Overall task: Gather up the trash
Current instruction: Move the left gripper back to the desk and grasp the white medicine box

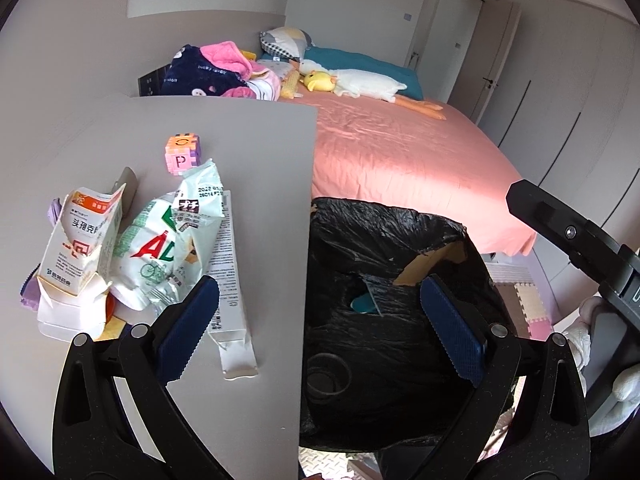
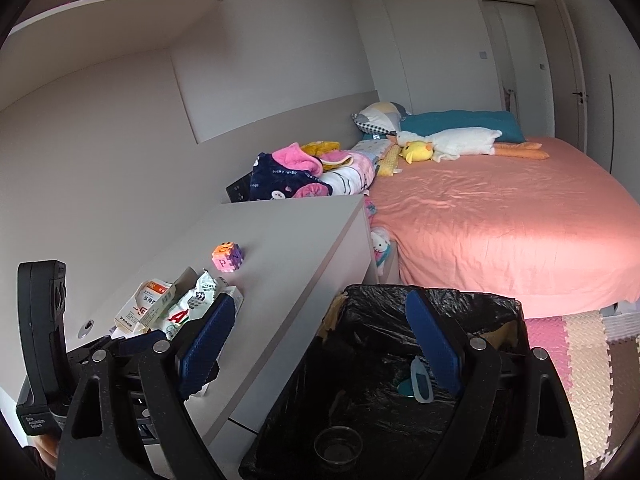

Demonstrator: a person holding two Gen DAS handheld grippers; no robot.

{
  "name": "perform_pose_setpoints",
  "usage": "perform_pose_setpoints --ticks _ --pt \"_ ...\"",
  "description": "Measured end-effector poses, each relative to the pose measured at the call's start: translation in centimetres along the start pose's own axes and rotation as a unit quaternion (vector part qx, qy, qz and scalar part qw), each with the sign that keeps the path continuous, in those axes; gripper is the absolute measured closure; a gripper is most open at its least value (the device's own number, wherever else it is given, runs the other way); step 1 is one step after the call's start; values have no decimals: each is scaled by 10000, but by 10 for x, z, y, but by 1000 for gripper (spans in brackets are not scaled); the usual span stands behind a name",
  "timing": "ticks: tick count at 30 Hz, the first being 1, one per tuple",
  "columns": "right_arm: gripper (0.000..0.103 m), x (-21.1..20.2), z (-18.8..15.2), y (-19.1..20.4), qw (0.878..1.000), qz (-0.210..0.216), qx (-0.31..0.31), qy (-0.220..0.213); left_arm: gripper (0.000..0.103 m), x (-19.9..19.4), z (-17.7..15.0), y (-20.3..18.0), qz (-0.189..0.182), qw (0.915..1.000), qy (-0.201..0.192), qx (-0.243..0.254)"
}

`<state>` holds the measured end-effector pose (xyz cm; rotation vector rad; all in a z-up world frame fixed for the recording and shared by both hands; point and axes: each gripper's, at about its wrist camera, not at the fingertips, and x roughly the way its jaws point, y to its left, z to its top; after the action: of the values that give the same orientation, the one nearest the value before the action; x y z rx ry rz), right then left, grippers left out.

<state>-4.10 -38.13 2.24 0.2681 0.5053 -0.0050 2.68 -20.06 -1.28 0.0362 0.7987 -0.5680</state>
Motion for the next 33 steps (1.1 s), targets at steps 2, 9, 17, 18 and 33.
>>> perform_pose_setpoints --ticks 2,9,17,18,33 --pt "16 3 -1 7 10000 46 -34 28 6 -2 2 8 59 10000 -33 -28" --pt "16 21 -1 27 9997 195 -66 144 6 -11 3 39 320 9992 -88 -217" --pt "16 40 -3 42 9991 300 -73 280 6 -20 8 74 662 9970 -185 -345" --pt "16 42 -3 44 9990 310 -84 300 6 -21 9 80 703 9966 -204 -389" --pt "16 86 -14 81 9953 614 -342 662 6 -17 12 152 999 9881 -100 -1164"
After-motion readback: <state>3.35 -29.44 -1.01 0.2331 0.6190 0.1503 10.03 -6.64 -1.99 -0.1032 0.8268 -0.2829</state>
